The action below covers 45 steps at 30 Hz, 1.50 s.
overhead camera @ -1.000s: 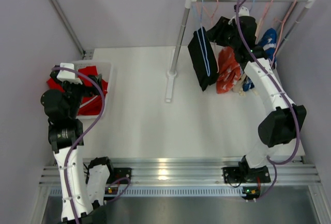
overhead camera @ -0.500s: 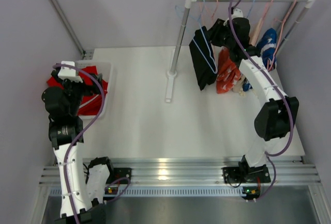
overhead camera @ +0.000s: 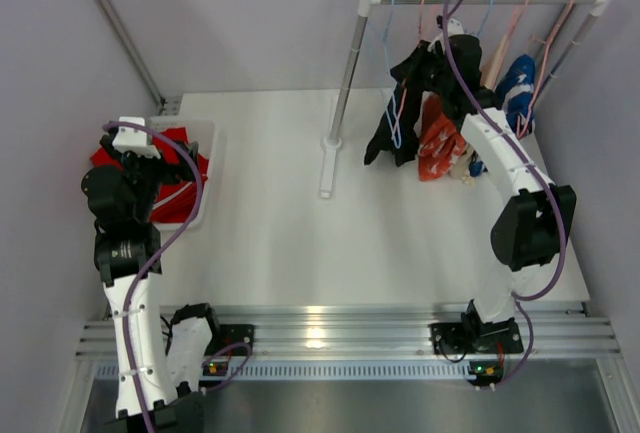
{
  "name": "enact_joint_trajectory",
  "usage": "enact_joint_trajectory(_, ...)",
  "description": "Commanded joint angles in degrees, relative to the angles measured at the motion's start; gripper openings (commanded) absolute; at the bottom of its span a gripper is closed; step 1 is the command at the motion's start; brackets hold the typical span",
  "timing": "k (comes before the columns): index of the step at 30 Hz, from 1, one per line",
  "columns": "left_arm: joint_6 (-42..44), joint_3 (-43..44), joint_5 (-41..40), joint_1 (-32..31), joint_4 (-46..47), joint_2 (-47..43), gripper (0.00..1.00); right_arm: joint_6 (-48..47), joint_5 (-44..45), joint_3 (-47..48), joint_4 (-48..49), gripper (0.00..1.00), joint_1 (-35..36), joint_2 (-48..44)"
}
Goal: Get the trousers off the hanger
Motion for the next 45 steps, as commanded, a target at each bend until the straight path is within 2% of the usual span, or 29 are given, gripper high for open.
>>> enact_joint_trajectory(1,-1.02,0.49,-0.17,0.09,0.99,0.13,0.99,2.17,-2.11,3.56,1.1,0.0,-0.56,-2.57)
enact_joint_trajectory(10,-1.01,1.11,-0.35,0.09,0.99,0.39,0.99,8.33,-5.89,7.43,4.97,0.0,-3.19,-5.38)
enact_joint_trajectory(25,-2.6,1.81,-0.35,0.0,0.55,-0.31,0.99,11.94,-12.84,10.16,5.41,0.0,-6.89,-12.14)
enact_joint_trajectory(31,-1.81,1.64,-0.79,0.09,0.28,-1.1,0.99,12.81,-14.77,3.93,2.51,0.0,-7.41,-19.34)
enact_joint_trajectory(38,-2.16,0.67,0.44,0.09,-0.51,-2.33,0.99,14.66,-18.37,-8.37,0.23,0.0,-7.68,-30.07)
enact_joint_trajectory(45,-2.33,-0.91,0.62,0.0,-2.09,-5.23,0.99,12.29,-25.83,-14.36,-6.53,0.0,-7.59,-40.0)
